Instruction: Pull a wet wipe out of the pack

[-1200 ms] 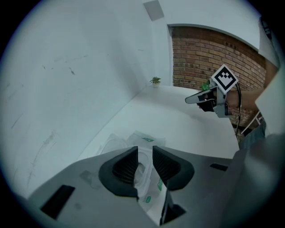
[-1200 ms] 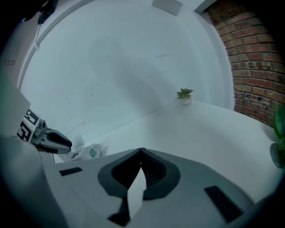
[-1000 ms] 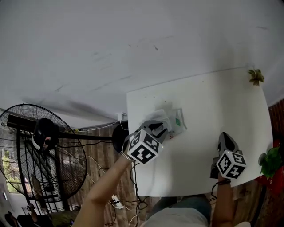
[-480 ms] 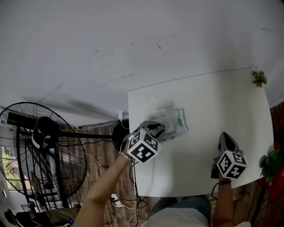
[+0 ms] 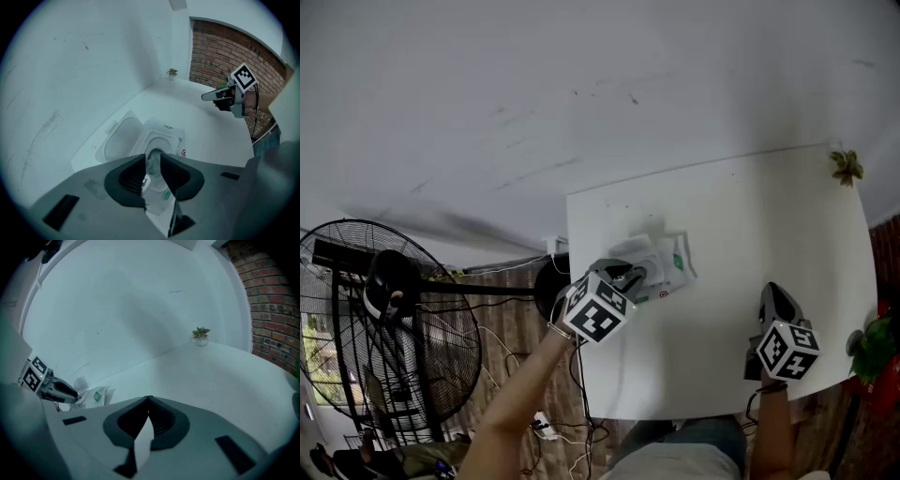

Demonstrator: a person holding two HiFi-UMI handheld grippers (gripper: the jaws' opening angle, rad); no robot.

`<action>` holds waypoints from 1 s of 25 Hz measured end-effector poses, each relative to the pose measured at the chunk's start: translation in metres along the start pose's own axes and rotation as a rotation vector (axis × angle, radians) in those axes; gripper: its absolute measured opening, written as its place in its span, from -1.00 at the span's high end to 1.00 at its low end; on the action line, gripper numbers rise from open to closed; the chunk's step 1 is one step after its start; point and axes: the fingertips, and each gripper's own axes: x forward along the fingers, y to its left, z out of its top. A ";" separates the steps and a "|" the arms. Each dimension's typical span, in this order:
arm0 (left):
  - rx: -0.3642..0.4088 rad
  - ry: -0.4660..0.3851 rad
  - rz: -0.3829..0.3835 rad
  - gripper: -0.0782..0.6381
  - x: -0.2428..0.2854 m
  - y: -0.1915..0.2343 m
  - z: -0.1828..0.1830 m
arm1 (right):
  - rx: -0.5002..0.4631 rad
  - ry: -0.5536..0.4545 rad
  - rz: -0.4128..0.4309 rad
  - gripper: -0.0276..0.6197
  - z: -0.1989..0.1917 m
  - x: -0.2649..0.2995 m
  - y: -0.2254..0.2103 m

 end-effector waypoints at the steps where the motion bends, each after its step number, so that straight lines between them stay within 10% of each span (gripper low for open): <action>1: -0.009 0.000 -0.005 0.50 0.000 0.000 0.000 | 0.000 0.001 0.000 0.91 0.000 0.000 0.000; 25: -0.076 0.017 -0.042 0.58 0.014 0.001 -0.008 | -0.002 0.020 0.010 0.91 -0.005 0.007 0.000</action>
